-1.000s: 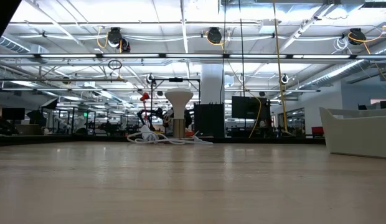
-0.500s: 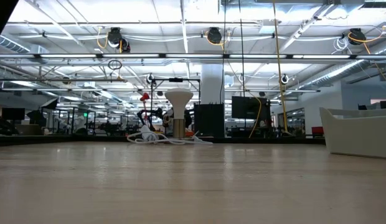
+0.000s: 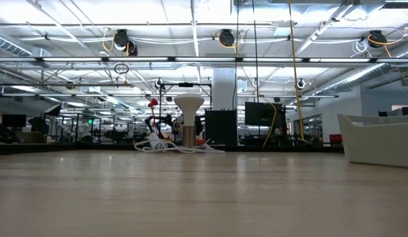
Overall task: Pick & Place USB Port
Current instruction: Return to Home Position
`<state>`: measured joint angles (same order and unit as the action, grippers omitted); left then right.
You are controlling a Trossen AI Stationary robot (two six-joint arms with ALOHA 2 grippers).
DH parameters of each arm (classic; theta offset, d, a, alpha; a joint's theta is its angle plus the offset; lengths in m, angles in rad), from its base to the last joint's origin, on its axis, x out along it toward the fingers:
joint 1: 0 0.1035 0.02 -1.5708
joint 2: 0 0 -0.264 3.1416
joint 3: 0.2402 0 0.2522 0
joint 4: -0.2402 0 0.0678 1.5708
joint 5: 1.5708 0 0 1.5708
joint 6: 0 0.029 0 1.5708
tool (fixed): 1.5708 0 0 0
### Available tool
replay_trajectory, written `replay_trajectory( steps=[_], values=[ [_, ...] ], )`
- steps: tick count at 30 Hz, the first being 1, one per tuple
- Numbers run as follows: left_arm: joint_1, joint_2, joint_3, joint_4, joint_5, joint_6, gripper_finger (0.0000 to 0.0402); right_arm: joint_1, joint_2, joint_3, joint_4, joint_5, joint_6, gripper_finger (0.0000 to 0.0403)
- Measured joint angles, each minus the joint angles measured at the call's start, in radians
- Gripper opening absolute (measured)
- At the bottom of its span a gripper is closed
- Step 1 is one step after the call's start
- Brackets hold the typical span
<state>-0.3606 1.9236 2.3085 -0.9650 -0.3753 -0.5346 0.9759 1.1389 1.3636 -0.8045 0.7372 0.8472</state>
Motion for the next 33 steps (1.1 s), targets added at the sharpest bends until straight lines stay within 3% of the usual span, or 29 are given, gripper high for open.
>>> replay_trajectory(
  steps=[6, 11, 15, 18, 23, 27, 30, 33],
  values=[
    [-0.058, -0.111, -0.053, -0.33, -0.22, -0.113, 0.0001, -0.101, -0.08, 0.0, 0.009, -0.071, -0.186, 0.0],
    [-0.095, -0.309, -0.367, -0.339, -0.311, -0.274, 0.0001, -0.212, -0.112, -0.002, 0.007, -0.087, -0.322, 0.0],
    [-0.115, -0.564, -0.791, -0.124, -0.305, -0.384, 0.0001, -0.324, -0.12, -0.002, 0.008, -0.108, -0.383, 0.0],
    [-0.125, -0.788, -1.124, 0.161, -0.307, -0.418, 0.0001, -0.418, -0.119, -0.002, 0.007, -0.193, -0.407, 0.0],
    [-0.126, -1.069, -1.567, 0.769, -0.247, -0.228, 0.0, -0.546, -0.117, -0.064, 0.041, -0.44, -0.439, 0.0],
    [-0.129, -1.156, -1.754, 1.013, -0.166, -0.023, 0.0, -0.58, -0.124, -0.219, 0.046, -0.578, -0.474, 0.0],
    [-0.133, -1.178, -1.818, 1.013, -0.125, 0.032, 0.0, -0.594, -0.149, -0.398, 0.126, -0.633, -0.448, 0.0],
    [-0.133, -1.18, -1.851, 0.943, -0.112, 0.018, 0.0, -0.614, -0.199, -0.59, 0.327, -0.698, -0.382, 0.0]
  ],
)
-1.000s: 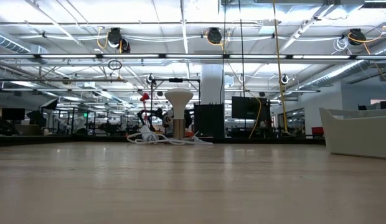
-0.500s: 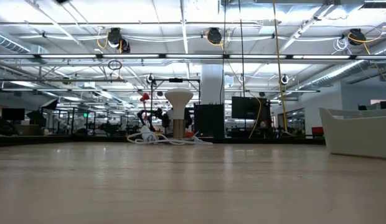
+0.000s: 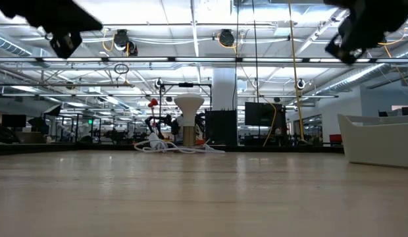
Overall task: Pick & Place USB Port
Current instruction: Return to Home Position
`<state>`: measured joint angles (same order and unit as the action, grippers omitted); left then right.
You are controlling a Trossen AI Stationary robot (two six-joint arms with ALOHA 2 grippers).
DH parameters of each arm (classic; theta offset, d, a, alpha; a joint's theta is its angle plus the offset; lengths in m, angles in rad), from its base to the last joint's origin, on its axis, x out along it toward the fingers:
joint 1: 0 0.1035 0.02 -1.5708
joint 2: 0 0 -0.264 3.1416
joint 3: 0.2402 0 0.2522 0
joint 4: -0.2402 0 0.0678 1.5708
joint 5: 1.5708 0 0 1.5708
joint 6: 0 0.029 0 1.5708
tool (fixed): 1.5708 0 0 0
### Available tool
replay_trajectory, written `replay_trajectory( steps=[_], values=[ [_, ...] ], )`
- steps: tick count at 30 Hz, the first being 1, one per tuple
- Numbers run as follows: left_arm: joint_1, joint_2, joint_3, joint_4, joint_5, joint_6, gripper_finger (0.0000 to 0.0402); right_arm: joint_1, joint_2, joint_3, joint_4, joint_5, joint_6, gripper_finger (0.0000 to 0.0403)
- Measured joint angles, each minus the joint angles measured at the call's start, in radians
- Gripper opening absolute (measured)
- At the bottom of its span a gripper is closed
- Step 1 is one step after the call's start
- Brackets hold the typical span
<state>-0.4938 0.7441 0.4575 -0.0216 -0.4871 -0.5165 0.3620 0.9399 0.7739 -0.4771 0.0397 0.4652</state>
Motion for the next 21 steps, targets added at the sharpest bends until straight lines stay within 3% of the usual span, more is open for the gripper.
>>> replay_trajectory(
  steps=[4, 7, 16, 21],
  values=[
    [0.0, -0.004, -0.023, -0.112, -0.014, -0.053, 0.0, -0.02, -0.096, -0.216, 0.271, -0.012, 0.084, 0.0],
    [0.004, -0.027, -0.046, -0.212, -0.051, -0.136, 0.0, -0.028, -0.183, -0.313, 0.367, 0.032, 0.091, 0.0],
    [0.024, -0.217, -0.196, -0.264, -0.136, -0.291, 0.0, -0.03, -0.469, -0.461, 0.306, 0.175, 0.084, 0.0],
    [0.024, -0.335, -0.279, -0.262, -0.18, -0.341, 0.0, -0.031, -0.604, -0.527, 0.297, 0.195, 0.091, 0.0]
  ],
)
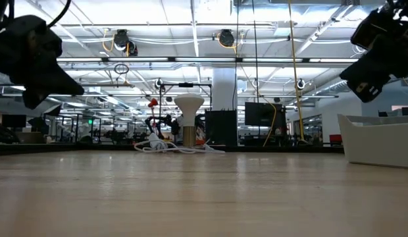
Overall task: Pick & Place USB Port
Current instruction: Return to Home Position
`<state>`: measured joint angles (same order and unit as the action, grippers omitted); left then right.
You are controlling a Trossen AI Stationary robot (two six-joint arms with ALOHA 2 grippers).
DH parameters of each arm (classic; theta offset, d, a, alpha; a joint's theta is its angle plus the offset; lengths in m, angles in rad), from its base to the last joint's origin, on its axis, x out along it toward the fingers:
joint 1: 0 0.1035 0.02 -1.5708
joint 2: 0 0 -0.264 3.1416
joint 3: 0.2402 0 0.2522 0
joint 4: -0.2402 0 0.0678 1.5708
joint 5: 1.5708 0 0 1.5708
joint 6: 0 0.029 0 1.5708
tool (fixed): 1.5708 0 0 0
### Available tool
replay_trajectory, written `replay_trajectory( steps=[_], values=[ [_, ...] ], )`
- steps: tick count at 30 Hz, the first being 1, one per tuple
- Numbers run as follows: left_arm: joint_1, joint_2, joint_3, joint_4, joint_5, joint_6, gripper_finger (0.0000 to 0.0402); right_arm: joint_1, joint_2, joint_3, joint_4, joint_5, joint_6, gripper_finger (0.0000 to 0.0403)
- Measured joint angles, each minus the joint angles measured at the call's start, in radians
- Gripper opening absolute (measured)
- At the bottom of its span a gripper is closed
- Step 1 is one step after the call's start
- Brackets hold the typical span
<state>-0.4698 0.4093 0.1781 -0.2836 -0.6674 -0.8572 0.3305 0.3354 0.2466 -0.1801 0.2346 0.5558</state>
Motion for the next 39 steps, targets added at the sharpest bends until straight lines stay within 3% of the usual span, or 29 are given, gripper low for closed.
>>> replay_trajectory(
  steps=[6, 11, 39],
  values=[
    [0.0, -0.097, -0.076, -0.005, -0.064, -0.073, 0.0, 0.0, -0.116, -0.069, -0.085, -0.003, 0.039, 0.0],
    [0.011, -0.104, -0.074, -0.001, -0.151, -0.059, 0.0001, 0.0, -0.188, -0.097, -0.122, -0.003, 0.057, 0.0],
    [0.062, -0.102, -0.073, 0.026, -0.144, 0.044, 0.0003, -0.003, -0.223, -0.103, -0.134, 0.0, 0.032, 0.0]
  ],
)
